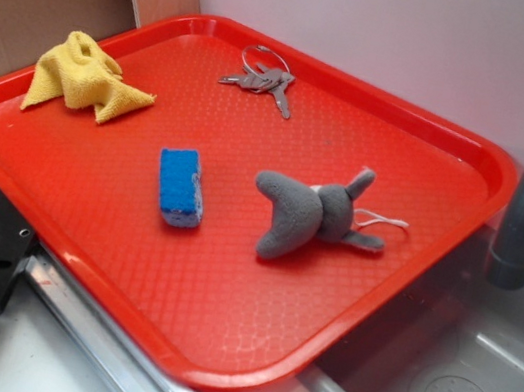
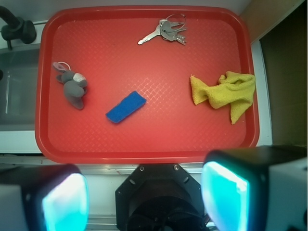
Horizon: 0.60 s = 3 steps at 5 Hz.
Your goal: Grab the silver keys.
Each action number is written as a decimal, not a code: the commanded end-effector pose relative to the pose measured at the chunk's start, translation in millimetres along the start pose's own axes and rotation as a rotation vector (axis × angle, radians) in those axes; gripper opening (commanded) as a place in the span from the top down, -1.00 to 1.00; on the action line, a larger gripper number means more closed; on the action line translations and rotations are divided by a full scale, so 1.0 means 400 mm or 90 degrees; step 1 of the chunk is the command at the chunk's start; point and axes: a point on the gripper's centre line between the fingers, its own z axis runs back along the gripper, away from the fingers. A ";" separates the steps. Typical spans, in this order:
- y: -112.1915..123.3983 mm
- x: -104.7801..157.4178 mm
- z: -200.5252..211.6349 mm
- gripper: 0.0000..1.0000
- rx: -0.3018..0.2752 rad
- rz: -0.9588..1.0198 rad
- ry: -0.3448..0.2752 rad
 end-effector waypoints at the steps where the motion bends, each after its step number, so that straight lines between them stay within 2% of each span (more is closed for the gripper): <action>1: 0.000 0.000 0.000 -1.00 0.000 0.000 0.000; 2: 0.082 0.110 -0.070 -1.00 -0.017 0.088 -0.065; 3: 0.131 0.204 -0.130 -1.00 -0.043 0.146 -0.102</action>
